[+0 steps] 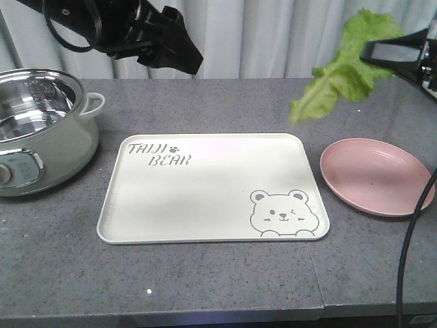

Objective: Transfer vegetables to tray and serve
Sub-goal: 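Lower the lettuce leaf onto the pink plate with the right gripper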

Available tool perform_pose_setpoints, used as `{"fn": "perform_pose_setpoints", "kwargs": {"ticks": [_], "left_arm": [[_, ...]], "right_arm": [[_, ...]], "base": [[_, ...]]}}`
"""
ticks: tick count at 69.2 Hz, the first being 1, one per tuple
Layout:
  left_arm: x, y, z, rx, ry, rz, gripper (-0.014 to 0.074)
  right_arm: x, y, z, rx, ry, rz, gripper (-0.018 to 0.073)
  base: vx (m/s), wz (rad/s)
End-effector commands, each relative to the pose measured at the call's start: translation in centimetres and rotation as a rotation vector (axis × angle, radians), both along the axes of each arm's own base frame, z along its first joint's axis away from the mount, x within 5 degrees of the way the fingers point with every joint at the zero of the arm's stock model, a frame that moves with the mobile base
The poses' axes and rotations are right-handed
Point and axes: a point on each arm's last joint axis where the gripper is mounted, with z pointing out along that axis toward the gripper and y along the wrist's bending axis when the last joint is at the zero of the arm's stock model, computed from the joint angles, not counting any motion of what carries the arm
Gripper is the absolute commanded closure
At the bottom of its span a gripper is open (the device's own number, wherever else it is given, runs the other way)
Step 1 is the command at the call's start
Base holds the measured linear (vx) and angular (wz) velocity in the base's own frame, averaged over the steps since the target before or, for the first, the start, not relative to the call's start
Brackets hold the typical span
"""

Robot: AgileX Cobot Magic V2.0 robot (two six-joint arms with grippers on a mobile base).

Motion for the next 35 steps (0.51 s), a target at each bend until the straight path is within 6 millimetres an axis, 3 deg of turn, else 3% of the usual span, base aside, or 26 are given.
{"fn": "perform_pose_setpoints", "kwargs": {"ticks": [1,16,25,35], "left_arm": [[-1.6,0.6,2.5,-0.058,-0.083,0.009,0.0083],[-1.6,0.6,2.5,-0.055,-0.083,0.009,0.0083],[-1.6,0.6,2.5,-0.051,-0.078,0.007,0.0083],[-1.6,0.6,2.4,-0.048,-0.073,0.005,0.0083]], "right_arm": [[-1.4,-1.5,1.5,-0.064,-0.008,-0.031,0.0565],[-1.2,-4.0,-0.4,-0.273,0.086,-0.160,0.0564],[0.0,-4.7,-1.7,-0.281,0.111,-0.201,0.0561],[1.7,-5.6,-4.5,-0.270,0.177,-0.196,0.0561]], "base": [[0.00,0.00],[0.00,0.00],[0.00,0.00],[0.00,0.00]]}}
